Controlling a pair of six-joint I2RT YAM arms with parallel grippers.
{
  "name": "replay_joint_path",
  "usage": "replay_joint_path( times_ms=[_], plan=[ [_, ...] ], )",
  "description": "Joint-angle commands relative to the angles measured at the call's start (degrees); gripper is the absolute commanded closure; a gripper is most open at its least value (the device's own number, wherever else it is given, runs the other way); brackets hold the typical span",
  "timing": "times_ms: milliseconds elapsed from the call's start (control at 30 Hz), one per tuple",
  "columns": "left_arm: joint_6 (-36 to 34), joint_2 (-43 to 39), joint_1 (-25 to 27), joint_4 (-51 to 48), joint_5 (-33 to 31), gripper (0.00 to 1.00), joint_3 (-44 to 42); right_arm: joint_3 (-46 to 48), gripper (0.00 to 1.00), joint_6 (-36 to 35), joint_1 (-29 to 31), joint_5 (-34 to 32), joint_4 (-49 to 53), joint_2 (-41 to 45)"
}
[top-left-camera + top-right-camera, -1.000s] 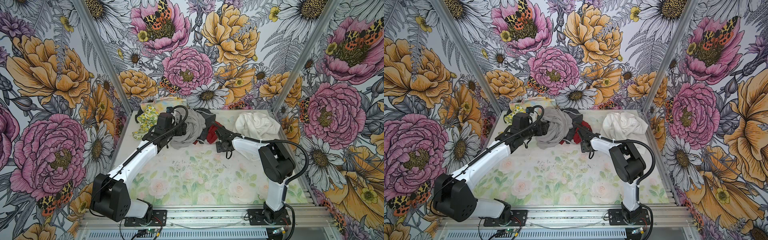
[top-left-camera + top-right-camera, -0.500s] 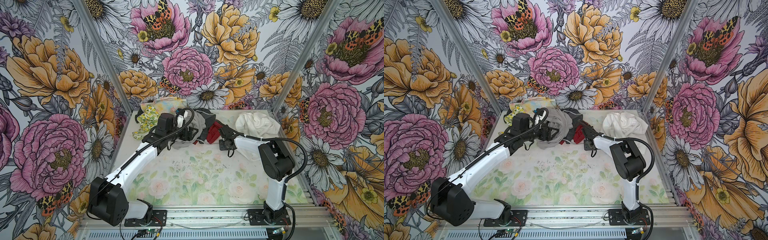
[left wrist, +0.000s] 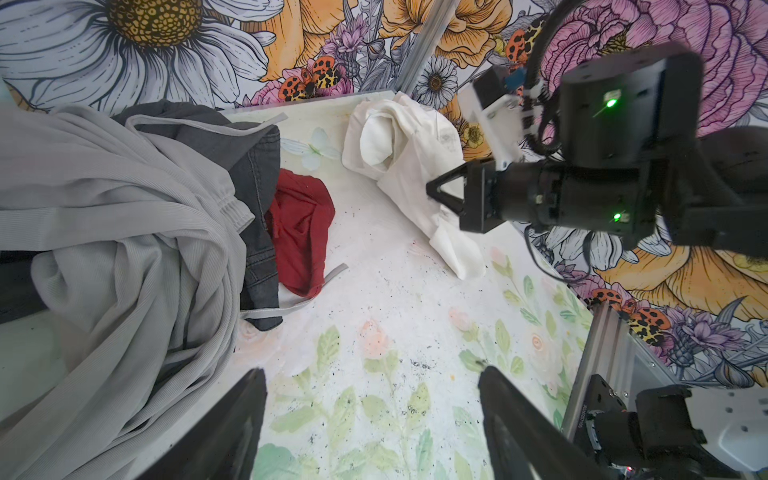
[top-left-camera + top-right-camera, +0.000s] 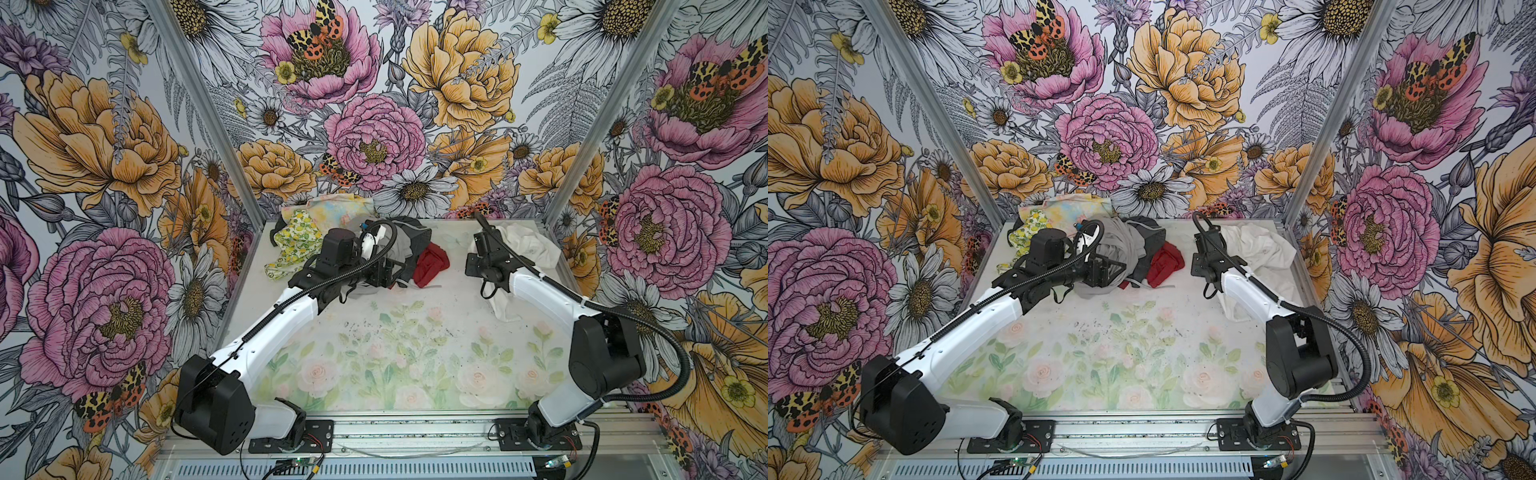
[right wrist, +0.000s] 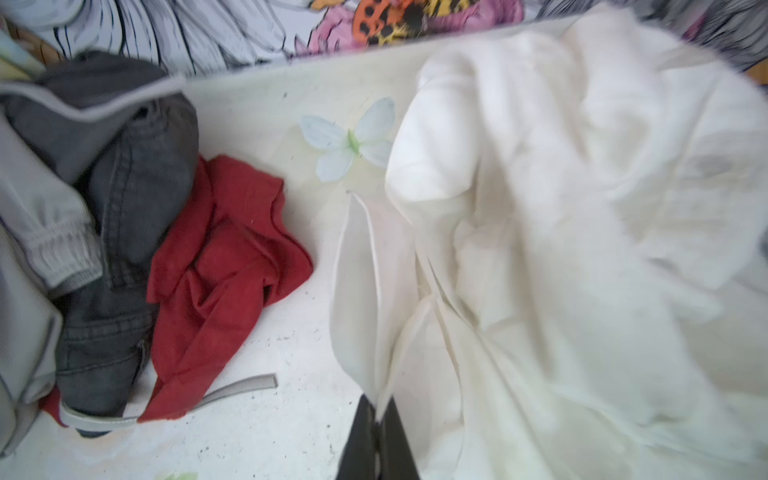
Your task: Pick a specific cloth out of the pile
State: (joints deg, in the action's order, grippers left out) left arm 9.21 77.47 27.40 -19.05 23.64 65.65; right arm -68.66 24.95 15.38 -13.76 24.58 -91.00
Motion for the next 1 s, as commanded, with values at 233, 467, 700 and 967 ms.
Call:
replay_joint_path(
  times_ms=[233, 467, 700, 967],
  plan=[
    [2.1, 0.8, 0.8, 1.6, -2.9, 0.19, -0.3, -1.0, 1.0, -2.8, -17.6, -2.1, 2.1, 1.0],
    [2.0, 1.5, 0.9, 1.8, -4.8, 0.19, -0.6, -9.8, 1.0, -2.5, -22.5, 2.3, 2.6, -16.1],
    [1.8, 2.5, 0.8, 1.7, -6.9, 0.19, -0.7, -17.6, 1.0, -1.9, -22.6, 4.2, 6.3, -26.3],
    [0.2, 3.1, 1.0, 1.0, -9.0, 0.18, -0.7, -17.6, 0.68, -1.9, -22.4, 6.2, 6.5, -20.2]
  ],
)
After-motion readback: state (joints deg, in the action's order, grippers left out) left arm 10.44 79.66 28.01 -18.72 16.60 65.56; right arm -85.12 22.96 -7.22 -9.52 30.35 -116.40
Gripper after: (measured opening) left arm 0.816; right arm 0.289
